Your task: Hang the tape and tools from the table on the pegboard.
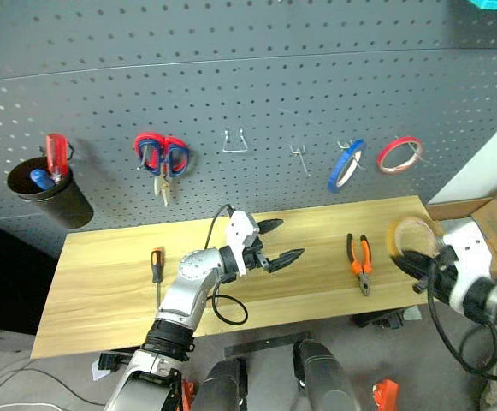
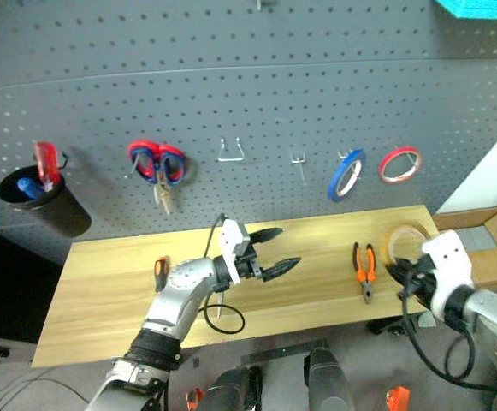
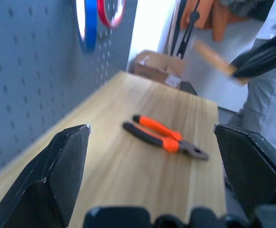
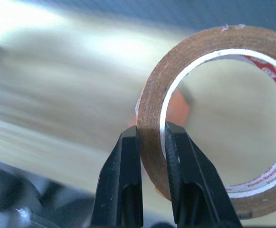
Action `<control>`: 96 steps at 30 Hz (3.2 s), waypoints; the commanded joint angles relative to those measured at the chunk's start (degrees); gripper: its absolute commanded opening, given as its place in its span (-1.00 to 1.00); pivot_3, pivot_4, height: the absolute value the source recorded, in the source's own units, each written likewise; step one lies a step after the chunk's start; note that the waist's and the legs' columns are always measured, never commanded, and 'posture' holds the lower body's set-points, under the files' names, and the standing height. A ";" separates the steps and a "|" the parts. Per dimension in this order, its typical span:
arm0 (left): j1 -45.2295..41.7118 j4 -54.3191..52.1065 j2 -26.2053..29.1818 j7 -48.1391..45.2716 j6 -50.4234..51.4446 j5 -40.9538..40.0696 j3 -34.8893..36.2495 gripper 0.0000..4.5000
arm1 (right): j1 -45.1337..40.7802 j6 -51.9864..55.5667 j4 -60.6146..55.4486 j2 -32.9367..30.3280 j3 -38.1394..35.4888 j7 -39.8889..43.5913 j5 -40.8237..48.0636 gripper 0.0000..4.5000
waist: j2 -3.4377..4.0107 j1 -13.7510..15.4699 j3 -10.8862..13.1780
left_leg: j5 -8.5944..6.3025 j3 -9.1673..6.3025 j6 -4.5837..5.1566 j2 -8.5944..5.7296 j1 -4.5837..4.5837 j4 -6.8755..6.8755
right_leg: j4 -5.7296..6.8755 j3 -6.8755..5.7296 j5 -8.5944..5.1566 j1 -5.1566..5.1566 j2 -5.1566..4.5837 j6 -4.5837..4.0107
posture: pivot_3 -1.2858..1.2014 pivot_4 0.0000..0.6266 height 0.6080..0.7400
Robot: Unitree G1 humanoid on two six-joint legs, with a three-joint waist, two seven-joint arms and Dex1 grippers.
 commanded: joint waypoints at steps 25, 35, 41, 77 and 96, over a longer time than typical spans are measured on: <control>10.10 -15.26 7.00 7.73 -1.07 -1.40 6.83 1.00 | -27.67 -18.23 26.67 13.10 32.03 -6.33 -18.53 -0.94 | 0.09 1.00 -4.33 | 0.03 -0.04 -0.04 -0.06 -0.82 0.26 | 0.16 0.21 0.72 -0.97 0.08 -0.79 | -0.12 -0.69 1.00; 10.55 -16.02 6.99 8.95 -1.16 -0.77 6.62 1.00 | -33.63 -26.38 42.90 20.53 34.05 -8.25 -24.68 -0.94 | 0.20 1.09 -5.74 | 0.16 0.02 -0.25 -0.06 -0.68 0.27 | 0.20 0.31 0.80 -0.91 0.23 -0.88 | -0.10 -0.72 1.00; 10.48 -16.59 6.75 8.85 -1.13 -1.01 6.16 1.00 | -36.04 -27.73 49.64 22.78 33.58 -8.34 -26.78 -0.79 | 0.21 1.06 -6.04 | 0.17 0.01 -0.26 -0.05 -0.62 0.27 | 0.22 0.35 0.85 -0.87 0.30 -0.95 | -0.10 -0.69 1.00; 25.56 -30.08 12.48 5.30 7.00 -0.07 -0.83 1.00 | -22.43 14.26 49.01 21.05 10.76 -25.58 -23.42 0.99 | 0.06 2.80 0.64 | -0.43 1.34 0.44 0.79 -0.55 0.26 | 0.14 0.21 0.62 -1.13 -0.15 -1.06 | -0.09 0.09 1.00; 27.40 -34.32 13.74 7.86 9.55 -0.85 0.30 1.00 | -27.86 5.34 61.43 20.89 15.35 -23.28 -25.10 0.07 | -0.19 3.44 1.85 | -0.42 1.38 0.44 0.90 -0.48 0.31 | 0.09 0.16 0.62 -1.06 -0.03 -1.03 | -0.05 0.04 1.00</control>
